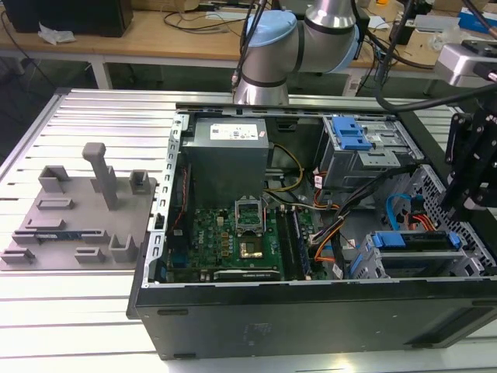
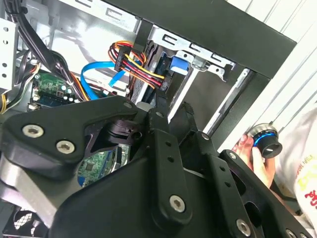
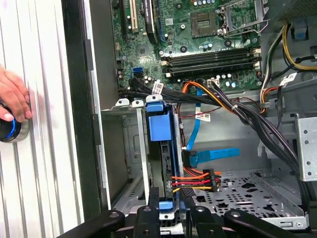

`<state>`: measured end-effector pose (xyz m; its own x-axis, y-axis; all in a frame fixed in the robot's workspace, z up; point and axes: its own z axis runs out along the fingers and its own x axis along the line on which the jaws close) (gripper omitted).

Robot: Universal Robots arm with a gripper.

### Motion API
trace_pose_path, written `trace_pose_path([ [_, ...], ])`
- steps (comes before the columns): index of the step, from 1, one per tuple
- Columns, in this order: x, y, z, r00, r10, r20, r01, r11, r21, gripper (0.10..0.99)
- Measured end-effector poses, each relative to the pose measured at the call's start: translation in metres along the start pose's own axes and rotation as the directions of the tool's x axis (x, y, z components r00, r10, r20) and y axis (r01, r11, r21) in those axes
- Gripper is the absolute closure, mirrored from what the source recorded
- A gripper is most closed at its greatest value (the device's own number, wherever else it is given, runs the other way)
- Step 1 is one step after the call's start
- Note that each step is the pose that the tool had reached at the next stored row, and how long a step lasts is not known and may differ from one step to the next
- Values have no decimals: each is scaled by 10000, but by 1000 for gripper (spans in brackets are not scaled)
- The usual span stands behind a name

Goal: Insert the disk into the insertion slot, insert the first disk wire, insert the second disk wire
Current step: 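Insert the first disk wire, then insert the second disk wire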

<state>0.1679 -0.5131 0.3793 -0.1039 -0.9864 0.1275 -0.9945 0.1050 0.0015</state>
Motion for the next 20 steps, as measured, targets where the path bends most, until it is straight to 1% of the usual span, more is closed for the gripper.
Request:
trace_pose_path([
  [20,-1,0,-16,10000,0,0,0,10000,0,784],
])
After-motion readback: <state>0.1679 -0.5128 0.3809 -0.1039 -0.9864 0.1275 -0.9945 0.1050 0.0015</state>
